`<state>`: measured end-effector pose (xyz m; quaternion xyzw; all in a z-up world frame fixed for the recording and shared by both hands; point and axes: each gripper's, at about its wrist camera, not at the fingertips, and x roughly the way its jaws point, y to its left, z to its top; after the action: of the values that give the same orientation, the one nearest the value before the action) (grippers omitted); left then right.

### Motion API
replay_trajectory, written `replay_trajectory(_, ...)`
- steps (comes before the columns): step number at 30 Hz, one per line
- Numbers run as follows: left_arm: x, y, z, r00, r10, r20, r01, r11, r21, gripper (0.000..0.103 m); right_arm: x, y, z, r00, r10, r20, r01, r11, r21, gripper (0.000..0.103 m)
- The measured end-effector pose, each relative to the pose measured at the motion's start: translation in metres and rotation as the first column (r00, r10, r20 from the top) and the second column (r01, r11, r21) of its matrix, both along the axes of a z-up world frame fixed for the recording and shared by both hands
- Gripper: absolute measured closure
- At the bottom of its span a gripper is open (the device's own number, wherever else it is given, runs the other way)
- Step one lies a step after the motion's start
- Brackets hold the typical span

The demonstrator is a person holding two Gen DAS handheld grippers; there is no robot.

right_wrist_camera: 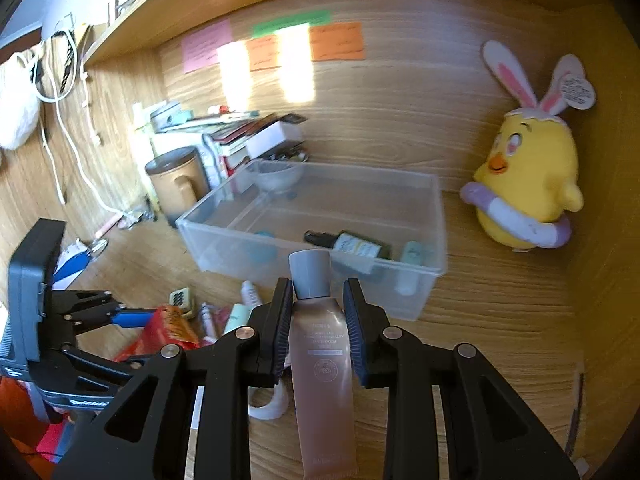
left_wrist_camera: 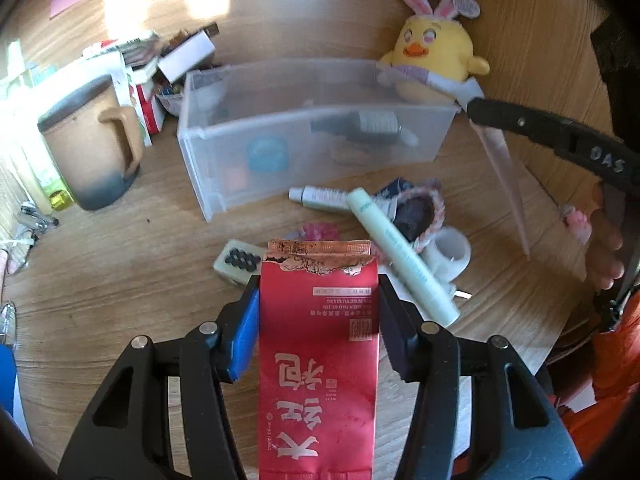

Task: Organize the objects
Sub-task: 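Lower the red packet and pink bottle into the clear box and release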

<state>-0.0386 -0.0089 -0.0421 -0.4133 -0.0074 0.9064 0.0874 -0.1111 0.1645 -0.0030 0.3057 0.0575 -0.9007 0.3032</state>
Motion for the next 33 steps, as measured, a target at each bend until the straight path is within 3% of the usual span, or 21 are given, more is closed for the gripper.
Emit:
replay_trajectory(16,-0.022,-0.015,0.059,0.981,0.067,-0.183,-0.063,0.998,0.030,0.049,-0.016,0.015,0.023,0.996,-0.063,-0.070,0.061,0.998,-0.030,0.079)
replay_trajectory(24,-0.049,-0.032,0.079,0.970,0.100,-0.221,-0.095,0.995,0.035,0.049,-0.036,0.006,0.032,0.993,-0.072,-0.094,0.070,0.997,-0.016,0.079)
replay_trajectory(33,-0.092,-0.039,0.081,0.971,0.093,-0.222,-0.091,0.996,0.018,0.049,-0.064,-0.008,0.032,0.995,-0.070,-0.077,0.070,0.998,0.000,0.079)
